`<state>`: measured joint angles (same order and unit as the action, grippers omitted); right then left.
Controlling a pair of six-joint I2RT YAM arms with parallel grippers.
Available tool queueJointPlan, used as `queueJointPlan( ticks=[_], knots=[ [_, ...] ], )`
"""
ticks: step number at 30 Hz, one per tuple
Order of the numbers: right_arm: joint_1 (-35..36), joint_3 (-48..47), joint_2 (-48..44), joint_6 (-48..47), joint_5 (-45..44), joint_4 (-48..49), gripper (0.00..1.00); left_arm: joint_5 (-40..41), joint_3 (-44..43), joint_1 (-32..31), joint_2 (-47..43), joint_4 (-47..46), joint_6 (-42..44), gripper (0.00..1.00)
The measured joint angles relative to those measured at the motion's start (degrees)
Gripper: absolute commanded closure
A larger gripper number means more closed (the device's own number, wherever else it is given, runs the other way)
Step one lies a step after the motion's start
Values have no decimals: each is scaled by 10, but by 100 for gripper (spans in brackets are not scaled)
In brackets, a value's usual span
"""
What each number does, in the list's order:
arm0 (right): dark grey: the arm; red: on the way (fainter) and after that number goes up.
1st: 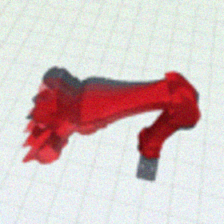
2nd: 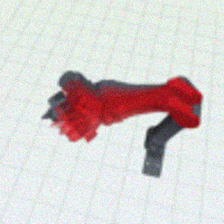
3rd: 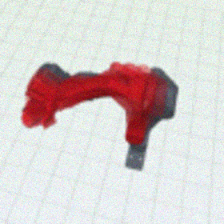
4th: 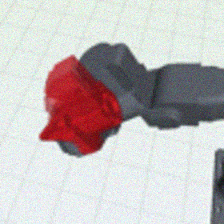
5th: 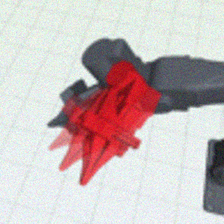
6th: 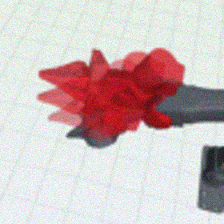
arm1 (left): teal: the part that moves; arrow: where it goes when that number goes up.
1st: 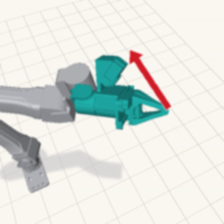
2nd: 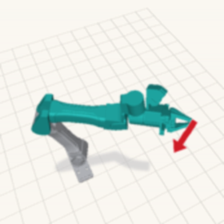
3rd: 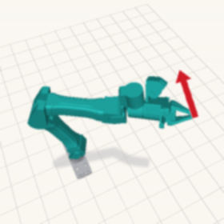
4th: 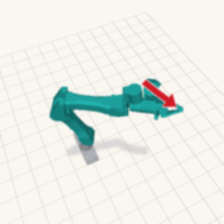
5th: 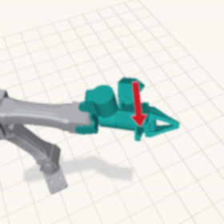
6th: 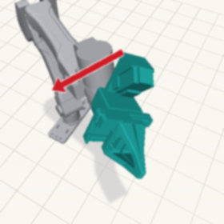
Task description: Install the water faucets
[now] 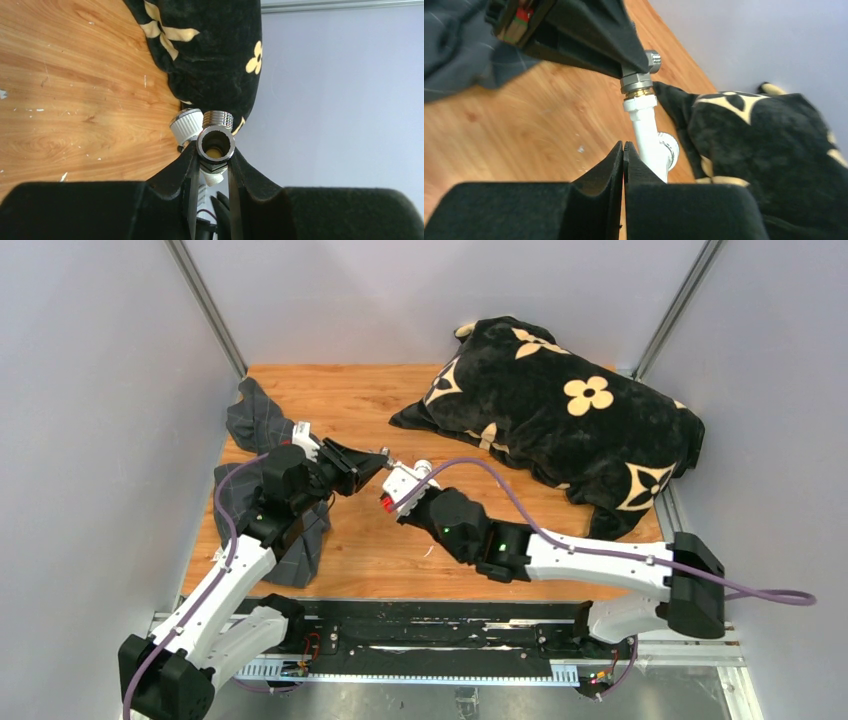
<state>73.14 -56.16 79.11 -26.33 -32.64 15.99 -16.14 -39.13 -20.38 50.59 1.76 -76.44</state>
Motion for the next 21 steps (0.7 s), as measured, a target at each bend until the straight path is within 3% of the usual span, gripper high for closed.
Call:
queueJointPlan(
  ticks=[11, 12, 14, 16, 18, 21],
  knots=[
    [-94, 17, -72, 256, 264, -23, 96, -7, 0, 0, 3, -16, 0, 100],
    [-98, 18, -74, 267, 273, -25, 87, -8, 0, 0, 3, -16, 0, 100],
    [-101, 20, -82, 282, 288, -34, 57, -7, 0, 0, 3, -16, 0, 100],
    [-102, 21, -96, 282, 289, -44, 36, -8, 0, 0, 3, -16, 0, 100],
    [-103, 26, -115, 268, 278, -50, 28, -8, 0, 0, 3, -16, 0, 100],
    [-114, 40, -147, 242, 252, -56, 26, -8, 0, 0, 3, -16, 0, 100]
  ],
)
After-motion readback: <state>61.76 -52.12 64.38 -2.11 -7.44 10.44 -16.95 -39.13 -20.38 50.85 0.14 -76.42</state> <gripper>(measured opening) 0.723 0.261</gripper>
